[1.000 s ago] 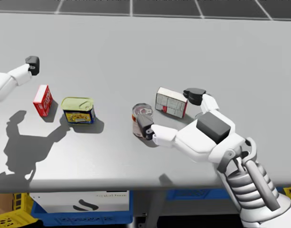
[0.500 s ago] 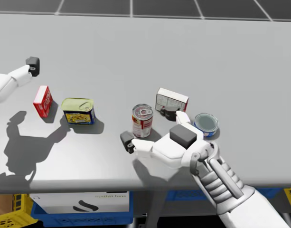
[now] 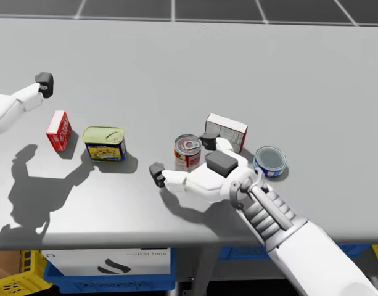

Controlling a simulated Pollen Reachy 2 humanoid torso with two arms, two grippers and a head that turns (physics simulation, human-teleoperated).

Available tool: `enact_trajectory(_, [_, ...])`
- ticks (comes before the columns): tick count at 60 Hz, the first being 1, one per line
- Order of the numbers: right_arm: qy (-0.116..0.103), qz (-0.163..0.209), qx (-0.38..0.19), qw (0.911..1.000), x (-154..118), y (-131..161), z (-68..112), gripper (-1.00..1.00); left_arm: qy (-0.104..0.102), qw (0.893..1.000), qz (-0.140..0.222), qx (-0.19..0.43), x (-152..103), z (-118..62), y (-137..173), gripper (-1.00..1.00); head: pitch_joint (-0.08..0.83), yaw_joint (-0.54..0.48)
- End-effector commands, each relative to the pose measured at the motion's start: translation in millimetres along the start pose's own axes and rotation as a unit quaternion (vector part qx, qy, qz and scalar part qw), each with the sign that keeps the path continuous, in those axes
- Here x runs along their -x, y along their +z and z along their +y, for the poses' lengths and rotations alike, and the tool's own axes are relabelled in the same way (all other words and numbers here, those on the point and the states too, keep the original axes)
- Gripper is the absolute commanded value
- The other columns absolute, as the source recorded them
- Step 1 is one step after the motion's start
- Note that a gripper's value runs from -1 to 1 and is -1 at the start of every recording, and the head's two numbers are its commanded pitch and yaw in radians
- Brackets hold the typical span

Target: Lift the red soup can off the table.

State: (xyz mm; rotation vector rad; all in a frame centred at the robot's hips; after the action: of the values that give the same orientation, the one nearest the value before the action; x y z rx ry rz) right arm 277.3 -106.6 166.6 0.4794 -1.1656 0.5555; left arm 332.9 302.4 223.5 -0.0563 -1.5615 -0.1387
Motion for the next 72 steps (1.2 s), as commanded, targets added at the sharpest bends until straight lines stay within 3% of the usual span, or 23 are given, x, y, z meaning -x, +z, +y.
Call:
enact_trajectory(1, [-0.033, -0.015, -0.019, 0.9992, -2, -12, 18.2, -0.06, 0.000, 1.000, -0.001, 0.000, 0, 0.3, 0, -1.00, 0.709, -0.05])
enact_trajectory(2, [-0.036, -0.013, -0.021, 0.9990, -2, -11, 17.9, 0.94, 0.000, 1.000, -0.001, 0.000, 0, 0.3, 0, -1.00, 0.709, -0.05])
enact_trajectory(3, [-0.040, -0.013, -0.021, 0.9989, -2, -11, 17.8, 1.00, 0.000, 1.000, 0.000, 0.000, 0, 0.3, 0, -1.00, 0.709, -0.05])
enact_trajectory(15, [-0.045, -0.014, -0.026, 0.9986, -3, -9, 17.1, 1.00, -0.003, 1.000, 0.000, -0.002, 0, -0.2, 0, -1.00, 0.680, -0.05])
enact_trajectory(33, [-0.041, -0.014, -0.032, 0.9985, -1, -7, 18.6, 1.00, -0.008, 1.000, 0.003, -0.002, 1, -0.5, -1, -1.00, 0.451, -0.02])
enact_trajectory(45, [-0.051, -0.019, -0.043, 0.9976, -4, -4, 20.8, 1.00, -0.007, 1.000, 0.002, -0.002, 1, 0.0, 0, -1.00, 0.360, -0.02])
enact_trajectory(51, [-0.045, -0.032, -0.038, 0.9978, -9, 0, 20.6, 1.00, -0.007, 1.000, 0.002, -0.002, 1, 0.3, 0, -1.00, 0.343, -0.03])
enact_trajectory(61, [-0.036, -0.070, -0.030, 0.9965, -39, 15, 18.6, 1.00, -0.006, 1.000, 0.000, -0.002, 1, 0.9, 0, -1.00, 0.342, -0.03])
enact_trajectory(72, [-0.002, -0.125, -0.022, 0.9918, -89, 43, 21.4, 1.00, -0.006, 1.000, 0.000, -0.003, 0, 1.3, 0, -1.00, 0.345, -0.04])
